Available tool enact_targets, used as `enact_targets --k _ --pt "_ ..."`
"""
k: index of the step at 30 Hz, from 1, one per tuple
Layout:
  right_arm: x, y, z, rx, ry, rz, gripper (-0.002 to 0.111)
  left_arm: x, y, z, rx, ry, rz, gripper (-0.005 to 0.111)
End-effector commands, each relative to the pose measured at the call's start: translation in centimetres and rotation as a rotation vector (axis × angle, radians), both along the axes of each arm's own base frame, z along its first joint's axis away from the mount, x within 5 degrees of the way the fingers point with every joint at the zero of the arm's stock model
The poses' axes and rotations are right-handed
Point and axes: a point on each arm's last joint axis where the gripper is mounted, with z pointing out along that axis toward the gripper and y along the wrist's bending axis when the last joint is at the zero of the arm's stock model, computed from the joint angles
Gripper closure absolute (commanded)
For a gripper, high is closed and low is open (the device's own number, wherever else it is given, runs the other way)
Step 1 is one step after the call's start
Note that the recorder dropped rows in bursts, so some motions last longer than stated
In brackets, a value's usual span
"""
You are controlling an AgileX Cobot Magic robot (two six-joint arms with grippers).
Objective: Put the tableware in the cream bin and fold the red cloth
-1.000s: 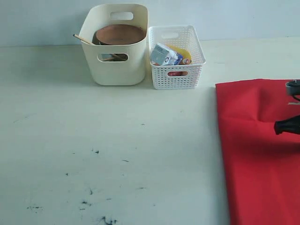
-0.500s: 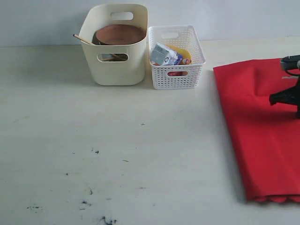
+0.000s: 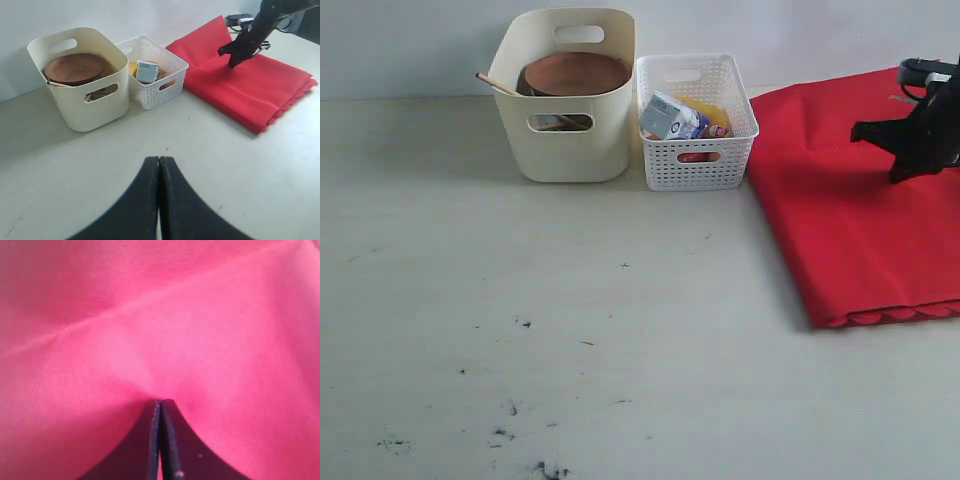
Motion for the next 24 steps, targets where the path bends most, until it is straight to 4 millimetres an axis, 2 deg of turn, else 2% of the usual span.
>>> enact_targets --k 1,3,6,8,11,13,15,20,22,24 --pt "-1.1 1.0 -6.8 0.117 0.254 -0.054 0.108 0.0 0.1 -0.2 -0.003 0.004 0.008 0.107" --pt "-0.1 1.1 -7.5 0.145 0.261 -0.037 0.108 0.0 0.1 -0.2 -0.003 0.004 0.008 0.107" --pt "1.1 1.2 -6.4 0.154 0.236 0.006 0.108 0.0 0.1 -0.2 -0.003 0.004 0.008 0.107" --pt "1.9 1.0 -4.2 0.132 0.177 0.038 0.108 0.0 0.1 -0.2 -0.003 0.004 0.008 0.107" --pt "2.8 0.9 0.4 0.106 0.043 0.071 0.108 0.0 0.1 -0.2 -0.005 0.005 0.009 0.107" --pt "2.9 1.0 2.7 0.087 -0.009 0.108 0.108 0.0 0.1 -0.2 -0.005 0.005 0.009 0.107" --pt "3.0 1.8 4.1 0.072 -0.035 0.157 0.108 0.0 0.1 -0.2 -0.005 0.005 0.009 0.107" --pt "3.2 3.8 6.2 0.05 -0.095 0.227 0.108 0.1 0.1 -0.2 -0.001 0.004 0.02 0.107" --pt "3.1 4.2 5.9 0.052 -0.084 0.236 0.108 0.1 0.2 -0.2 -0.003 0.007 0.029 0.107" --pt "3.1 4.3 4.6 0.06 -0.05 0.238 0.108 0.1 0.2 -0.2 -0.003 0.007 0.029 0.107"
